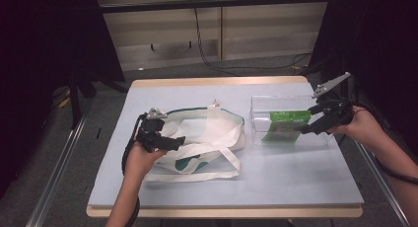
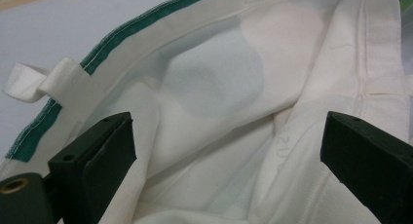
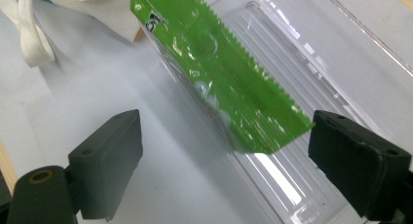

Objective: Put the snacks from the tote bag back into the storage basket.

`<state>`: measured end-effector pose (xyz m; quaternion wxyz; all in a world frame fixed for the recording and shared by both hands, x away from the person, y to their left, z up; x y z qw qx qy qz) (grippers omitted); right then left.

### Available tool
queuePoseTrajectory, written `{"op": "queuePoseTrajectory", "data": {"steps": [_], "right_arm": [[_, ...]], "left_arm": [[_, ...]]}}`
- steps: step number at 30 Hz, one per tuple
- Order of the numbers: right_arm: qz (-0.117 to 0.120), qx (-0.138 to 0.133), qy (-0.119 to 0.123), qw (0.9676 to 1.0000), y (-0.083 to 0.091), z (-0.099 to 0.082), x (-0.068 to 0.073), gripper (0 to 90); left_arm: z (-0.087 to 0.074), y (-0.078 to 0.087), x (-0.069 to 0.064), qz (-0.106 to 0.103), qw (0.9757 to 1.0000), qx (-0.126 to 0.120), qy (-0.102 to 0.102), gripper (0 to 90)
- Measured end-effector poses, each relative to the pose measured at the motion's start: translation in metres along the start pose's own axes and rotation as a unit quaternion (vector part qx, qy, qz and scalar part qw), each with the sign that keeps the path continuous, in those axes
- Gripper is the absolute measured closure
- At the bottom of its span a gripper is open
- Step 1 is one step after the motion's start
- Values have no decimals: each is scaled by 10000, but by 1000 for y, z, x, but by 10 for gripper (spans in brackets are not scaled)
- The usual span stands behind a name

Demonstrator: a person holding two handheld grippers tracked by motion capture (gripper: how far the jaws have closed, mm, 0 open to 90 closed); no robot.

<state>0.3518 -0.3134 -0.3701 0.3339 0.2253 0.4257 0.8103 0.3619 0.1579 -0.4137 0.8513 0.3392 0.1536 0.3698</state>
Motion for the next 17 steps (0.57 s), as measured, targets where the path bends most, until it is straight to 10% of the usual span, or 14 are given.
{"op": "queuePoseTrajectory", "data": {"steps": [17], "right_arm": [[-125,-85,32,9999,3,-22,10,106]], "left_arm": [[3,-3,-4,-87,9999,-13,-63,57]]}}
Point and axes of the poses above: each handheld gripper's, and its own axes: y roughly backward along the jaws, z roughly out of its top, x roughly to its left, the point moved 3 cm from there along -y, roughly forward along the jaws, and after that the axes turned 5 degrees about -y, right-handed, at the moved point
